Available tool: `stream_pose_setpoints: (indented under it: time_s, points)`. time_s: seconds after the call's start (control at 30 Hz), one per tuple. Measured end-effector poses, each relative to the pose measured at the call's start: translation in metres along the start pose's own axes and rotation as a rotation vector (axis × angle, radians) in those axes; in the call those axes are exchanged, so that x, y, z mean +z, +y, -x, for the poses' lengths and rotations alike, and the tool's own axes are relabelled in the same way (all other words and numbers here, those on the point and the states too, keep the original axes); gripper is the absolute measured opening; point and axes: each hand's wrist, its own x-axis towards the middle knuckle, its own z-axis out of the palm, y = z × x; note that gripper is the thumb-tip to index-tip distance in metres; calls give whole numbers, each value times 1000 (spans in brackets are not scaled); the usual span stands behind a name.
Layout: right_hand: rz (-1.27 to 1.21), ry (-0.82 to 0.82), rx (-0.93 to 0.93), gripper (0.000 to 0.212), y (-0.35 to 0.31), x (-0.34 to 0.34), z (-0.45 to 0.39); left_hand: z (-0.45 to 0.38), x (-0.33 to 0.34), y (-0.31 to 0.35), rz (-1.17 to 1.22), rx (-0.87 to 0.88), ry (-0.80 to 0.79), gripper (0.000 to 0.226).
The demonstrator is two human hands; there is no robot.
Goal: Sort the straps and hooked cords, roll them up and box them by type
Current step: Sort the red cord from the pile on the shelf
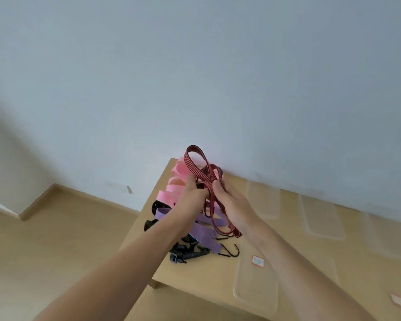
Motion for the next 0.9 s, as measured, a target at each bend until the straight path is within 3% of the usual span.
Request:
stream_pose_setpoints:
  time_s: [0.17,0.27,0.37,0.47,0.63,0.7,0.8,0.9]
  points:
    - [-166,261,112,43,28,-48,51,12,91,-16,115,-55,-267,35]
    - [-302,440,208,52,49,-79,88,37,136,-30,10,-75,-490,36]
    - [-446,682,266,39,71,-112,131,63,183,-48,-124,-58,-748,54]
    - [-566,890,327,41,94,-142,174,90,227,-59,-272,-62,-938,69]
    - [-666,991,335,33,127,-207,246,116,303,-73,-388,-52,-1133,58]
    - [-604,1047,352,31,133,-235,264,113,325,-86,-514,75,-1126,54]
    - [-288,1133,432,29,154,-290,292,109,362,-104,-1047,498,-1029,59]
    - [149,1086,535,32,179,-351,306,108,392,-114,-1175,671,-967,59]
